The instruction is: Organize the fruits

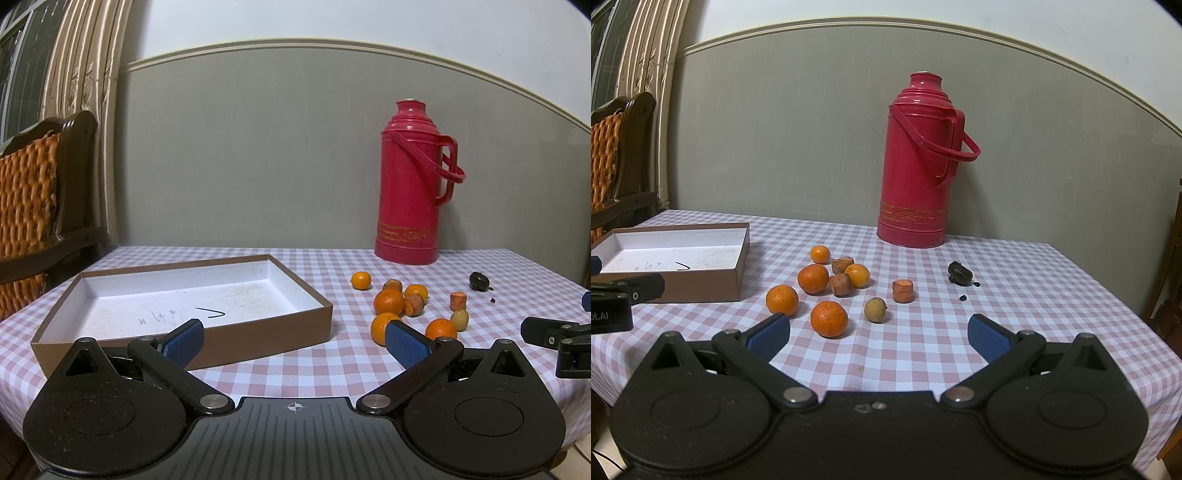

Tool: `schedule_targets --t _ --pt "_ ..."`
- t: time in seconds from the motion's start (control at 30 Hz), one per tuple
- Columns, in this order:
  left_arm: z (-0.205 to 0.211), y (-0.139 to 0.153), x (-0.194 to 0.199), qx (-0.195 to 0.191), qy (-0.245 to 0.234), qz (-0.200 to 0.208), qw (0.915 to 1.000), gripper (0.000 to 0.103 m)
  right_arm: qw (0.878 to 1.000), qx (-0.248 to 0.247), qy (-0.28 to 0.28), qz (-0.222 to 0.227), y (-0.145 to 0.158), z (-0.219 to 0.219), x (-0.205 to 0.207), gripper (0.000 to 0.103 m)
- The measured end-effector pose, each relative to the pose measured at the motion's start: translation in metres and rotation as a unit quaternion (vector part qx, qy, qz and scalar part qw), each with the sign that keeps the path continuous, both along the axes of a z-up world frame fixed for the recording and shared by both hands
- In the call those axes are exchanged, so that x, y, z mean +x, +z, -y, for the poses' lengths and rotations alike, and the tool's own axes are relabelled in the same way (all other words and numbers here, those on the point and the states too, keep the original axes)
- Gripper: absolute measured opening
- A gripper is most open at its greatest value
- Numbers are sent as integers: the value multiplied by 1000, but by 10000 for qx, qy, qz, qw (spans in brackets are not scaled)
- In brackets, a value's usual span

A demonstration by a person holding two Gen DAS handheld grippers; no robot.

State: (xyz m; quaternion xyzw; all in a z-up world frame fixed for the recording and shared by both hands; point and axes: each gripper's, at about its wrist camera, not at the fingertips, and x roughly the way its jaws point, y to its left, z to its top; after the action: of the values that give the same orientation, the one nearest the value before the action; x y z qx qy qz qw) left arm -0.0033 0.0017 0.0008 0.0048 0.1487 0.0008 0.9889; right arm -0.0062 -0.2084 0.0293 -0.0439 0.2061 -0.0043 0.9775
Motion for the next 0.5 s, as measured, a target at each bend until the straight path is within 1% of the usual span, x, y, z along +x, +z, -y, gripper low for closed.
schedule_targets --t 0.5 --pt "0 1 0 -28 -14 4 10000 103 10000 -45 17 3 0 0 0 97"
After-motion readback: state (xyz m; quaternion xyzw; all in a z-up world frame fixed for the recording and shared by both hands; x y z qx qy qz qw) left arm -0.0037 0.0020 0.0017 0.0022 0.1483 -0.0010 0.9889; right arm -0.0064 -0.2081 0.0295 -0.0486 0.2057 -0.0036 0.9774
